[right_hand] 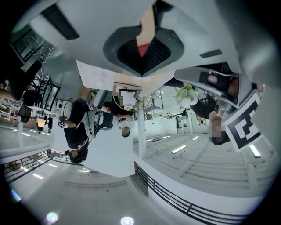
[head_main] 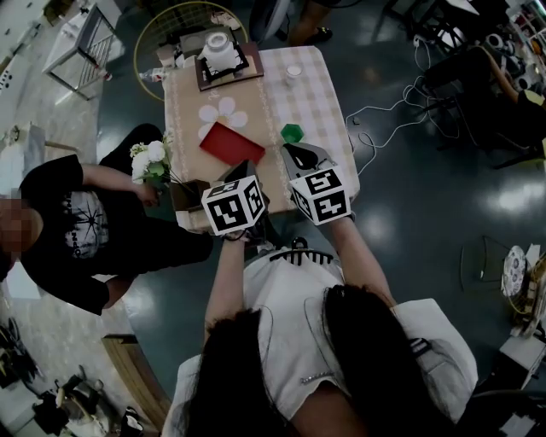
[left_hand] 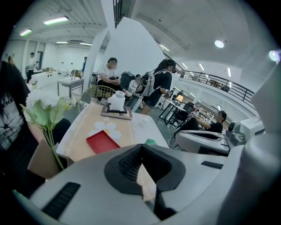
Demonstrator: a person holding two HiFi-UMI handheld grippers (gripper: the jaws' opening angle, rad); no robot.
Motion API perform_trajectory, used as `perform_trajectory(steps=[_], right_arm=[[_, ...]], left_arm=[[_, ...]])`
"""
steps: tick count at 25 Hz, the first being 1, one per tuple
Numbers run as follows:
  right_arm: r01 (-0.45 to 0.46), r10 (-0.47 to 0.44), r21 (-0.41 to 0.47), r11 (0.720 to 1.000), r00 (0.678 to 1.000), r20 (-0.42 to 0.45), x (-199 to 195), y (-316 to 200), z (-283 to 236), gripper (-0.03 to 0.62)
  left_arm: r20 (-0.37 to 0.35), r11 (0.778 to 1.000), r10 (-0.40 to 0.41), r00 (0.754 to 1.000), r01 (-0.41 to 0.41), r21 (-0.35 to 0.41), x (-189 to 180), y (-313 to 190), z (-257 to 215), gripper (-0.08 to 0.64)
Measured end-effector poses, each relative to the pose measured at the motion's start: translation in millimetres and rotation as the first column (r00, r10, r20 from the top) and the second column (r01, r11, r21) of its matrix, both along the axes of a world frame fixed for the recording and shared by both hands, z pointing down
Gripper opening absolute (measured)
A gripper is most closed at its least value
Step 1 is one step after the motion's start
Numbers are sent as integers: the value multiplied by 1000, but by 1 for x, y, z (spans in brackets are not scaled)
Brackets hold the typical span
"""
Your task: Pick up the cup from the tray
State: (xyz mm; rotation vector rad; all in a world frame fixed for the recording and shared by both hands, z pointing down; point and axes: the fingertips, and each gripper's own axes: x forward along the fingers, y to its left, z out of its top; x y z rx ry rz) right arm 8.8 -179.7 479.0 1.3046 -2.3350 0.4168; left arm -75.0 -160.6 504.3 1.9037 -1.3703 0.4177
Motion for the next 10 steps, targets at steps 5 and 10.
perform_trajectory(steps=[5,10], right_arm=[[7,-7,-1,1000,1000,0,-1,3,-1,9],[8,-8,-7,1000,1000,-11,1,5,1,9]], left_arm=[[0,1000,2,1000,-2,10,1,2,-5,8],[4,1000,9,1000,-9,11,3,3,-6,8]])
